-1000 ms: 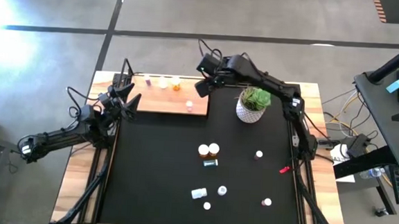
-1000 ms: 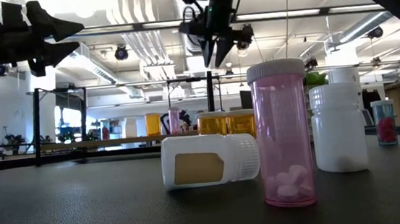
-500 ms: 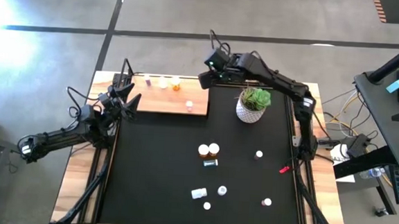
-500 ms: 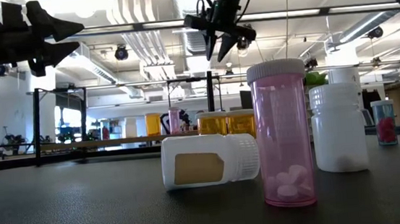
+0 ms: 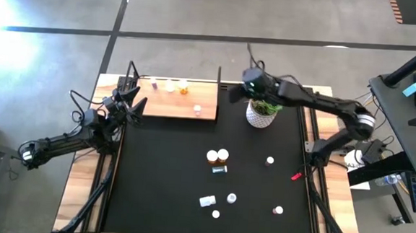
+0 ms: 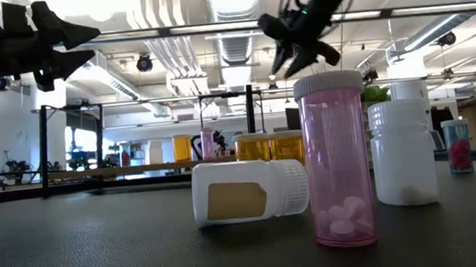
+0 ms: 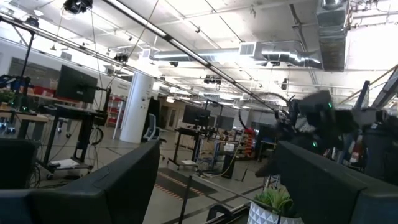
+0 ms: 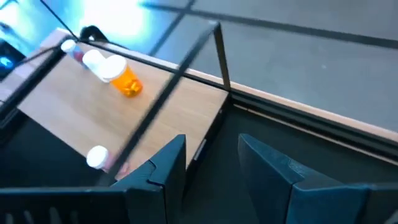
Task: Pick and place medicine bottles onto shelf by color
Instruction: Put the top pink pill bottle on the shelf
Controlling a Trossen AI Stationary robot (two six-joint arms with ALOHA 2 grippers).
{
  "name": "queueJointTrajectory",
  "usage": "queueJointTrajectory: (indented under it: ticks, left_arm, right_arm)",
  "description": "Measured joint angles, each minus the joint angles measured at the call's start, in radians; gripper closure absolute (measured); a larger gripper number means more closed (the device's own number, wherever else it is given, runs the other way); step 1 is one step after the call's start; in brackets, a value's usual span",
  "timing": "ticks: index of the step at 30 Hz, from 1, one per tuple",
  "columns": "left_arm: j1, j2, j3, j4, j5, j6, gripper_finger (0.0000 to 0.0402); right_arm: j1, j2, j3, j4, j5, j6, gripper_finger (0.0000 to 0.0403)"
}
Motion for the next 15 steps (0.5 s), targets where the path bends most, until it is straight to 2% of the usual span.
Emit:
queueJointTrajectory:
  ticks: [7, 15]
  left_arm:
    - [0.0, 0.0, 0.0, 0.0, 0.0, 0.0, 0.0096]
    - [0.0, 0.0, 0.0, 0.0, 0.0, 0.0, 0.0096]
  right_arm:
    - [0.01, -0.16, -0.377, 0.424, 0.007, -0.01, 0.0264]
    - [0.064, -0.228, -0.627, 0.793, -0.001, -0.156, 0.0264]
